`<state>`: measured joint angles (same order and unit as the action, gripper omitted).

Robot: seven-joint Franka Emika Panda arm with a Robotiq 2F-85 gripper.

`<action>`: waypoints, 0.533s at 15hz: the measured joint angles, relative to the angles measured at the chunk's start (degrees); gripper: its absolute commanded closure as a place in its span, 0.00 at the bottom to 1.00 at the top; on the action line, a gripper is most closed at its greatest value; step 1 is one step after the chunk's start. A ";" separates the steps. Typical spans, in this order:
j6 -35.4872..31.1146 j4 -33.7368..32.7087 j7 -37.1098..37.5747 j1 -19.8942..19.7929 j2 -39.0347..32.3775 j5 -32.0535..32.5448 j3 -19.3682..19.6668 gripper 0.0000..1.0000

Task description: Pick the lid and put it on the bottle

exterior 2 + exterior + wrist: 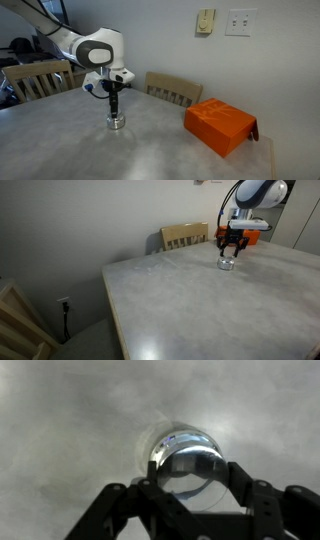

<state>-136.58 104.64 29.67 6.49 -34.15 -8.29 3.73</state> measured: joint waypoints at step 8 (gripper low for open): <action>0.24 -3.64 0.00 0.04 -2.69 0.00 -0.05 0.56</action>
<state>-136.35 101.01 29.67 6.53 -36.84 -8.29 3.69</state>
